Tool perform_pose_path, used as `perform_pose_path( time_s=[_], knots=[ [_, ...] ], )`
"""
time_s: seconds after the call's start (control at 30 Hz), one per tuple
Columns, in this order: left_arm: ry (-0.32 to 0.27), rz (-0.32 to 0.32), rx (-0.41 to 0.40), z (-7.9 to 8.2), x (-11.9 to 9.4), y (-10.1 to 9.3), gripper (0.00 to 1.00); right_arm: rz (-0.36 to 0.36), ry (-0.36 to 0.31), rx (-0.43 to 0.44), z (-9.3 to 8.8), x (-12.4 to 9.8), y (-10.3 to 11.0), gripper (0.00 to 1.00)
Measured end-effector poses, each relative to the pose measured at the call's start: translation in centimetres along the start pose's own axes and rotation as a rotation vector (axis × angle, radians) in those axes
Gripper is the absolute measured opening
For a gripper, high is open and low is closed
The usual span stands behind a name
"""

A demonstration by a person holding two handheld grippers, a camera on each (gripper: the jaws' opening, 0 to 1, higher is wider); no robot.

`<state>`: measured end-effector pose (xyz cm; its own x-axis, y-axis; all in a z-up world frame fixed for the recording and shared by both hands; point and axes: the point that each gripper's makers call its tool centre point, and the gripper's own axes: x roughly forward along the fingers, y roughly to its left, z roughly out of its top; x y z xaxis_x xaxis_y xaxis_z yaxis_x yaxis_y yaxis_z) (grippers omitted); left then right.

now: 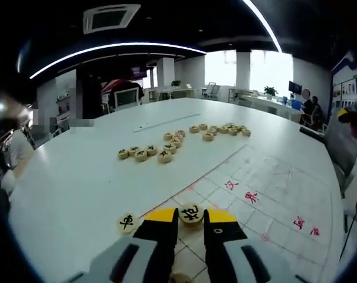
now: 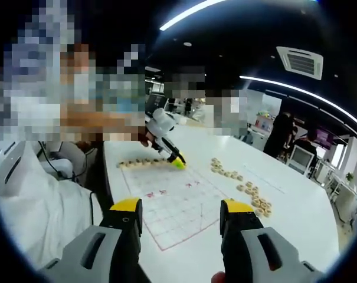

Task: Pick up the chess pieces one by one and place each piece onto its starting position on the chessboard, setting the pieces on their correct points until all the chess pieces are arranged in the starting layout

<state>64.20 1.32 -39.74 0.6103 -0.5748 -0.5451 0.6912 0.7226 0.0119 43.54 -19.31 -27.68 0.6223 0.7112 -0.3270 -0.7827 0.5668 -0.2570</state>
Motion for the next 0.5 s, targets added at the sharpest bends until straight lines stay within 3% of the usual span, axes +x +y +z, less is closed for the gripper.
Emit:
perform_pose_path(
  time_s=[0.43,0.5],
  knots=[
    [0.006,0.011,-0.012,-0.05,0.83,0.44,0.20,-0.001,0.001,0.001,-0.06,0.02,-0.18,0.53],
    [0.015,0.008,0.007,-0.28,0.86,0.32,0.29,-0.002,0.001,0.000,-0.06,0.01,-0.16,0.53]
  ],
)
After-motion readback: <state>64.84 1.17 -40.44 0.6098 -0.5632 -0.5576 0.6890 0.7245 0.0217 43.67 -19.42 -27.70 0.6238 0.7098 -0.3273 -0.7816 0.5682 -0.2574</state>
